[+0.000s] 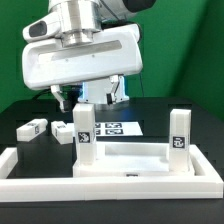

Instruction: Assemble desk

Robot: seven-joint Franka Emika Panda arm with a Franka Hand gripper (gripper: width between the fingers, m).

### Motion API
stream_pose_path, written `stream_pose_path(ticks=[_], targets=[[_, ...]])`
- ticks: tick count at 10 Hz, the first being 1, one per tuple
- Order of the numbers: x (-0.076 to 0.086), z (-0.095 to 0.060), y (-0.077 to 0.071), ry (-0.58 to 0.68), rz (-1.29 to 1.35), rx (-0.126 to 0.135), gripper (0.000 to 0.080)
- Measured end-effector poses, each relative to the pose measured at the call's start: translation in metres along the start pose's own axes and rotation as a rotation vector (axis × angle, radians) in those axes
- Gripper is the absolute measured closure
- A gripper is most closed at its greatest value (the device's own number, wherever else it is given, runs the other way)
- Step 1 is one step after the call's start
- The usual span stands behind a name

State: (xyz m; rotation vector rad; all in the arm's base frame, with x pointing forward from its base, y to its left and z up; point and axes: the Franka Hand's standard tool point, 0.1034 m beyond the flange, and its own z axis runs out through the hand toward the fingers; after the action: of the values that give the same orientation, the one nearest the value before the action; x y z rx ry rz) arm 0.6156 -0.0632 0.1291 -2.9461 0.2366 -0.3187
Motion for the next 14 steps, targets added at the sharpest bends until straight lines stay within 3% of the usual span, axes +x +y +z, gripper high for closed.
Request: stream_pose_path(ticks=[2, 4, 6, 7, 8, 10, 14], targets=[[0.008, 0.005, 0.005, -0.139, 0.002, 0.018, 0.015], [0.015, 0.011, 0.018, -0.138, 0.011, 0.008, 0.015], [0.015, 0.012, 0.015, -0.136, 0.023, 0.009, 0.015], [0.015, 0.012, 0.015, -0.136, 0.029, 0.009, 0.0273], [0.015, 0.012, 0.015, -0.136, 0.029, 0.009, 0.0273], [0.015, 0.012, 0.015, -0.136, 0.097, 0.004, 0.0508], [0.014, 0.013, 0.015, -0.136, 0.366, -0.015, 0.0508]])
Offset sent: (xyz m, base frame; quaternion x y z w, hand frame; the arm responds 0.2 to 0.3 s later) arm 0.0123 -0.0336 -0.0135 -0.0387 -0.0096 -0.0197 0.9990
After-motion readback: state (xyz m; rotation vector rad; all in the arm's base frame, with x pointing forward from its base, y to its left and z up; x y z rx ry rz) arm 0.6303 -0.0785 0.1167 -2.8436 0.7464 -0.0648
